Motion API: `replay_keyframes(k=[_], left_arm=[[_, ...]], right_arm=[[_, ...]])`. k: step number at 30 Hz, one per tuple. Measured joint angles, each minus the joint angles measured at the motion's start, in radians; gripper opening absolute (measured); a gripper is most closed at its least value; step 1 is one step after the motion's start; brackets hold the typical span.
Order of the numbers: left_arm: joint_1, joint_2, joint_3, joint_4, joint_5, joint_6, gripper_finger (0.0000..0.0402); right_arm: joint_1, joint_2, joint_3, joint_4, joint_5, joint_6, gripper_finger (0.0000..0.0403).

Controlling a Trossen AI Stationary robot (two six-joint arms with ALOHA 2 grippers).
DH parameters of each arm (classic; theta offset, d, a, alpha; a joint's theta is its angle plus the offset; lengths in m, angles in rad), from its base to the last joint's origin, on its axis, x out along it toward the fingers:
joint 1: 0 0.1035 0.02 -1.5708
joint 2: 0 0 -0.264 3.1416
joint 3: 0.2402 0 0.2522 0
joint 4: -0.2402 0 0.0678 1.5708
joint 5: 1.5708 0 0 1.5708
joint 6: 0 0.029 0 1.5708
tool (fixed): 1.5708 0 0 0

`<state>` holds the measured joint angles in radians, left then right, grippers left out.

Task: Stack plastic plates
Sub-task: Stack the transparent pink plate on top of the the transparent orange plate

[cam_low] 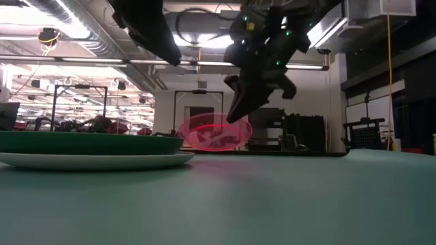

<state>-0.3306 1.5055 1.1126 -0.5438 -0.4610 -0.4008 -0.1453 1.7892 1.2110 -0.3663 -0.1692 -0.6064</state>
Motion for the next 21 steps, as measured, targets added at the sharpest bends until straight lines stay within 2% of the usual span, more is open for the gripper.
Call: replay_keyframes(k=[13,21], left_arm=[[0.068,0.000,0.000,0.002,0.009,0.098,0.0153],[0.075,0.000,0.000,-0.002,0.036,0.110,0.0153]], right_arm=[[0.139,-0.038,0.001,0.042,0.005,0.003,0.0000],[0.188,-0.038,0.001,0.088,0.062,-0.003,0.0000]])
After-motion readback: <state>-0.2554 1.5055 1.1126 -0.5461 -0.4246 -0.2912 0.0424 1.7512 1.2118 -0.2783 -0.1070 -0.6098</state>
